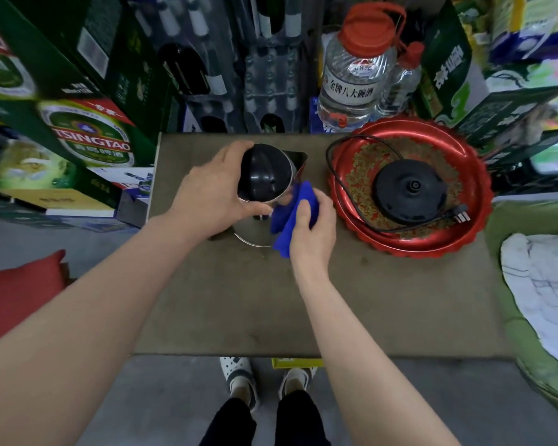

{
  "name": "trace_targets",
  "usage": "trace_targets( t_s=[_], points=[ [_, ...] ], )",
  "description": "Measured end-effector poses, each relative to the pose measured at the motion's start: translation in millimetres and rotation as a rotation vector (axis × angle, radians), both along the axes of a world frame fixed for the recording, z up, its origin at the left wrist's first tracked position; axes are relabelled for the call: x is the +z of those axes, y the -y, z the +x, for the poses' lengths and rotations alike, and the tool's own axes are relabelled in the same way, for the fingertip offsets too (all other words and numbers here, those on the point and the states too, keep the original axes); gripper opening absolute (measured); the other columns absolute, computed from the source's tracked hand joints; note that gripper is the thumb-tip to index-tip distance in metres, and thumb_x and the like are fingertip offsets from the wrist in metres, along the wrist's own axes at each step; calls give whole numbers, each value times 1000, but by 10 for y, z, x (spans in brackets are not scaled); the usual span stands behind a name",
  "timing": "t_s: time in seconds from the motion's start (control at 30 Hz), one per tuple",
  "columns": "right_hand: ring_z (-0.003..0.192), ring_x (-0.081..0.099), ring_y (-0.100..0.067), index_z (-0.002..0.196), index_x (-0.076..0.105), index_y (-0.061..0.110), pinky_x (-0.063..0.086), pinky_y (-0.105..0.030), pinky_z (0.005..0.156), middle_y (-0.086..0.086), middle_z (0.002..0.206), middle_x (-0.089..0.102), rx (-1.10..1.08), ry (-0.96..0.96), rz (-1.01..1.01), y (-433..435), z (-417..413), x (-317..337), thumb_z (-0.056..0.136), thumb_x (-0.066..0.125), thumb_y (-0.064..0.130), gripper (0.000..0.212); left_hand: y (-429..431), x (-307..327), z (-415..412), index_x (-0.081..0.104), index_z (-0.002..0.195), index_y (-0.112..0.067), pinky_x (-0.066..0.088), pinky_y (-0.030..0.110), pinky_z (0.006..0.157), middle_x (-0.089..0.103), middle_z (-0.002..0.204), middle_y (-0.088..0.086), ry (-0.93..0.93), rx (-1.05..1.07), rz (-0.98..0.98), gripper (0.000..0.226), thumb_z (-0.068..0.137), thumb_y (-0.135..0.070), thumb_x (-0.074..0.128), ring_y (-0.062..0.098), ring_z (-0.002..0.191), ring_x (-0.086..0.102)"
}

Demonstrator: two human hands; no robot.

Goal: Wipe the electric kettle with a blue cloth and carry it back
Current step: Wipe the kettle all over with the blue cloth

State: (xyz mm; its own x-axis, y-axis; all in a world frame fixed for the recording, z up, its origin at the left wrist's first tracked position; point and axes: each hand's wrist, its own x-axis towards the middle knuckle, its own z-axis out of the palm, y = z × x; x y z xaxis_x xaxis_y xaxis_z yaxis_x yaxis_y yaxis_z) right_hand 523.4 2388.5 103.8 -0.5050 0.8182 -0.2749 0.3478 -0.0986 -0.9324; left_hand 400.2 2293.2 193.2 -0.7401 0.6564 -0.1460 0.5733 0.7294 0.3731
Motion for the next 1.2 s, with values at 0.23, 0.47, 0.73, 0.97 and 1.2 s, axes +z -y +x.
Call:
trace_targets(
  t_s=[0.23,0.47,0.73,0.97,1.2],
  points=[
    [125,59,-24,136,59,23,44,-40,109,-1,134,65,17,124,-69,-196,-195,-234,108,42,37,35,2,19,37,35,143,-21,48,46,92,51,141,2,3,-5,2,101,61,-51,84,31,119,57],
    [109,64,-23,125,63,17,51,-39,96,-1,116,67,205,86,-106,-840,-405,-53,108,47,26,24,-6,81,57,32,145,-21,46,44,93,47,145,1,7,-39,-24,101,64,-46,85,32,120,56],
    [77,62,-11,101,71,32,50,-27,72,7,92,71,360,-6,-229,-985,-215,296,106,55,23,18,-42,135,-263,27,154,-15,7,38,122,31,160,4,-82,-387,-126,106,68,-37,85,24,152,14],
    [108,70,-18,112,71,38,56,-50,101,6,117,74,289,-35,-191,-158,233,201,93,65,40,20,250,130,-310,32,153,-22,18,51,120,24,162,10,-89,-312,-52,91,76,4,73,35,151,13],
    [137,46,4,145,55,34,34,-18,117,19,145,51,320,-162,38,-81,-104,446,108,51,28,37,142,-70,306,22,156,-20,32,48,115,9,165,15,-55,207,178,82,89,-34,67,36,150,18]
  ],
)
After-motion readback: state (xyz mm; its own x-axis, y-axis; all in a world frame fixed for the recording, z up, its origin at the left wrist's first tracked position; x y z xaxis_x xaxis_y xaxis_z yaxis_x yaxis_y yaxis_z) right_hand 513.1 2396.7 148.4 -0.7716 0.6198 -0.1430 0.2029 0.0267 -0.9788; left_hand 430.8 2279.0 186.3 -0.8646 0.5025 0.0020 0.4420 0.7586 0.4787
